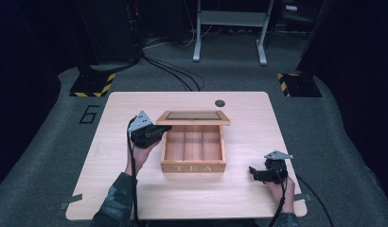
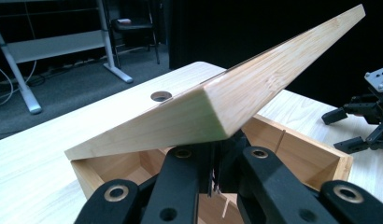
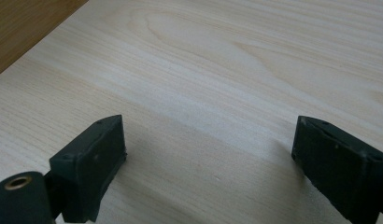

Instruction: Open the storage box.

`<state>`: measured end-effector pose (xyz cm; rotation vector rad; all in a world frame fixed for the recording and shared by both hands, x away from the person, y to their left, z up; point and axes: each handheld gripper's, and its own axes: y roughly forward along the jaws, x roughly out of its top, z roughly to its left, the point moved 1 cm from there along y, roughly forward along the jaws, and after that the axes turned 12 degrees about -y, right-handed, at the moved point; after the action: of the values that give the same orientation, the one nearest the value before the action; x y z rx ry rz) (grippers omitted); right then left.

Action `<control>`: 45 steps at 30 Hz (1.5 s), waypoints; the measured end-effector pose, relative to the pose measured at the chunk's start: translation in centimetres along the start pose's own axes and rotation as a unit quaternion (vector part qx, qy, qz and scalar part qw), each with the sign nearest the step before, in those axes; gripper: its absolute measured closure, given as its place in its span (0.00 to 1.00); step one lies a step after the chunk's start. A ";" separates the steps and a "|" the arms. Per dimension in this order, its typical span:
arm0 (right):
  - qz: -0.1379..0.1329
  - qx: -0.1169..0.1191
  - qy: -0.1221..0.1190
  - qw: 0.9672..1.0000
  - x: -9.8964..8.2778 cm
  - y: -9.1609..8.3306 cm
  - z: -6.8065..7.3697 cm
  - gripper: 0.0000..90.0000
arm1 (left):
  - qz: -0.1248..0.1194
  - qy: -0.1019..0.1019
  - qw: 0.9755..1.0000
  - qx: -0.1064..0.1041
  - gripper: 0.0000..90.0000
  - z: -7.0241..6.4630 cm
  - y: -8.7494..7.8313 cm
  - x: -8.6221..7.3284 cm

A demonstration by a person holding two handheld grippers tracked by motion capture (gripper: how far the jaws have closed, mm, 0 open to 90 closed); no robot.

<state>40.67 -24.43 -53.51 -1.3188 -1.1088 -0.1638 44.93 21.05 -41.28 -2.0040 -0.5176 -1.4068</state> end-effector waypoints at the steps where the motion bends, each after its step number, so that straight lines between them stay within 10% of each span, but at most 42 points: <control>1: 0.000 0.000 0.000 1.000 0.0 0.0 0.0 0.10 | 0.003 0.001 1.000 -0.002 0.97 0.0 -0.1 -0.2; 45: 0.001 0.001 -0.002 1.000 0.0 0.0 0.0 0.10 | 0.041 -0.041 0.998 0.003 0.96 -0.9 -1.0 -7.9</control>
<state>40.67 -24.45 -53.52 -1.3194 -1.1109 -0.1599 40.89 21.48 -48.18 -2.0621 -0.4698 -1.2771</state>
